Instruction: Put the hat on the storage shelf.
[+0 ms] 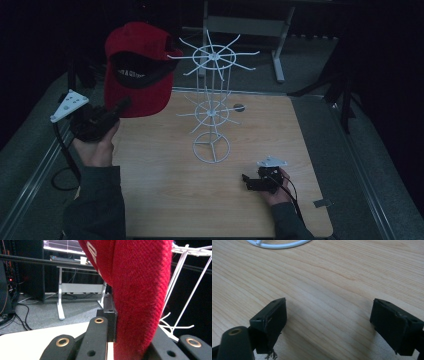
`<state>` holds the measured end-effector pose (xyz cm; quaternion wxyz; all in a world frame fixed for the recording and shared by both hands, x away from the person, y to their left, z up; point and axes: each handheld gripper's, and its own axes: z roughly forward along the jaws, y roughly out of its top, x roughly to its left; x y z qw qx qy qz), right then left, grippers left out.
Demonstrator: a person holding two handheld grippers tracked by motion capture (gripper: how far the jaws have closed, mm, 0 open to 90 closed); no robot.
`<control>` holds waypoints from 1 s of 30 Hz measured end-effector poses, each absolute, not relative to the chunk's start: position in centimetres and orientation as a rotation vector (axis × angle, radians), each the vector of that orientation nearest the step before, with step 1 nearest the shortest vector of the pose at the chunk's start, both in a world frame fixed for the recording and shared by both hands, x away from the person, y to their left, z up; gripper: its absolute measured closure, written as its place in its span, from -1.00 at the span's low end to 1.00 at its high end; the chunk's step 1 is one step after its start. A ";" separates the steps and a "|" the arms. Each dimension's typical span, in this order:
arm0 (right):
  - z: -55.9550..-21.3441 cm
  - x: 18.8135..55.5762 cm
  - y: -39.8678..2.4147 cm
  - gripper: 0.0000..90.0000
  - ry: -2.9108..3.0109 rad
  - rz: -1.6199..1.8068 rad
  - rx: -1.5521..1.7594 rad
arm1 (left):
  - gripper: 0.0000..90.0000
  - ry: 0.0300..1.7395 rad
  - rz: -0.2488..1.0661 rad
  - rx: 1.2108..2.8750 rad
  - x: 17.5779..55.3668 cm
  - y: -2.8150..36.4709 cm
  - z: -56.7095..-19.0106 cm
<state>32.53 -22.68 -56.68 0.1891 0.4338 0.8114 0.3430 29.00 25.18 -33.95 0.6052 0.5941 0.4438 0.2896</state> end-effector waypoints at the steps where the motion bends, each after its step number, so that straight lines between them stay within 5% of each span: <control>1: -56.7 32.5 -22.7 -0.70 2.282 0.964 1.220 | 0.90 1.025 0.672 1.372 29.0 25.2 -33.9; 30: -56.7 32.5 -22.7 -0.70 2.282 0.964 1.219 | 0.90 0.981 0.701 1.311 26.6 24.8 -33.3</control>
